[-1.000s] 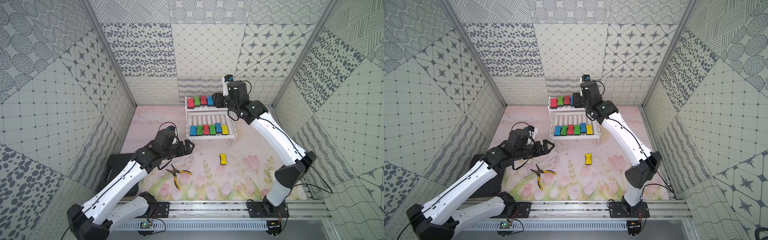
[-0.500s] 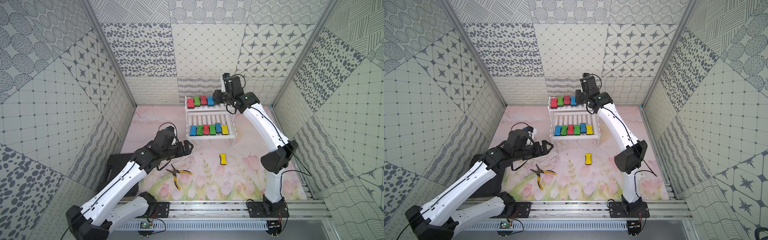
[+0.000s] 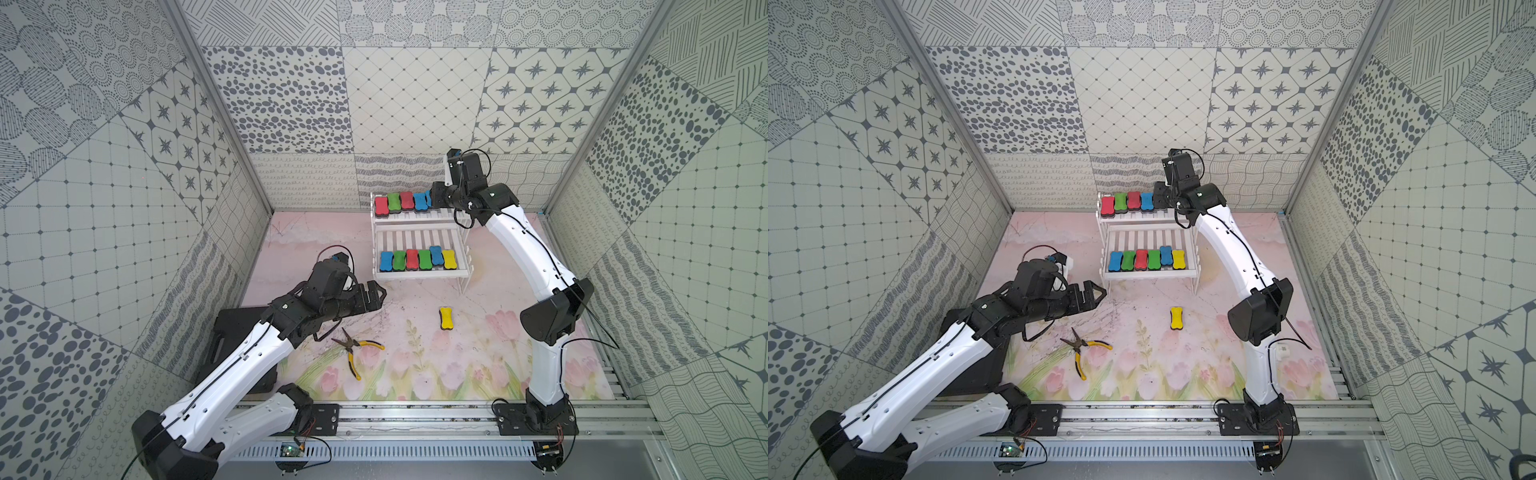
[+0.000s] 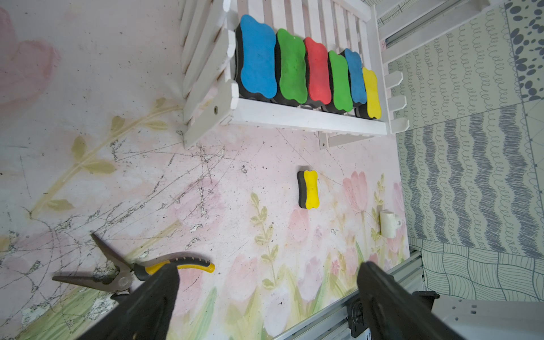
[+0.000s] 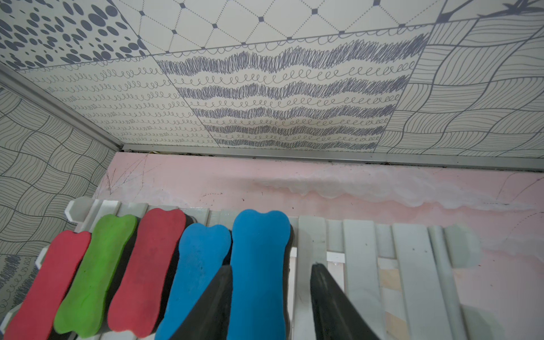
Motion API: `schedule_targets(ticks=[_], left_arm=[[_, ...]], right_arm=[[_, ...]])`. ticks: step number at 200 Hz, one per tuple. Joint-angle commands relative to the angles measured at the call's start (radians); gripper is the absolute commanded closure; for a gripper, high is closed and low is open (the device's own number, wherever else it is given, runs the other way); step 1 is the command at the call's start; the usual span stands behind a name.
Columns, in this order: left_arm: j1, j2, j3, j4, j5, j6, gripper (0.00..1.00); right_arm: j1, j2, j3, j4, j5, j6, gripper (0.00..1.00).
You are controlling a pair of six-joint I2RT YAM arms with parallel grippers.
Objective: Remove the whiteboard erasers from the shelf
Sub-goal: Pick up the whiteboard eraser from the shelf.
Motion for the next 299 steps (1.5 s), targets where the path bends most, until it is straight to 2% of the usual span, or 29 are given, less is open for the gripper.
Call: schedule_targets(ticks=[1,100,126,155,183,252,299], left_arm=[[0.001,0.002,0.003,-0.013,-0.017,0.024,0.01],[0.002,-0.006,0.002,-0.020,-0.028,0.030,0.01],[0.003,-0.004,0.001,-0.018,-0.026,0.033,0.01],[0.003,-0.009,0.004,-0.019,-0.026,0.031,0.01],[0.003,-0.012,0.002,-0.020,-0.031,0.031,0.01],[0.003,0.000,0.003,-0.020,-0.030,0.027,0.01],[0.003,0.003,0.006,-0.021,-0.037,0.029,0.01]], right_arm=[[-0.005,0.004,-0.042,0.011,0.013,0.015,0.54],[-0.008,-0.171,-0.320,0.110,0.035,0.014,0.56],[-0.008,-0.170,-0.291,0.110,0.032,-0.002,0.54],[-0.005,-0.171,-0.237,0.109,0.024,-0.011,0.40],[0.012,-0.159,-0.209,0.095,0.013,-0.031,0.34],[0.024,-0.114,-0.170,0.080,0.012,-0.047,0.33],[0.023,-0.097,-0.172,0.063,0.022,-0.048,0.37]])
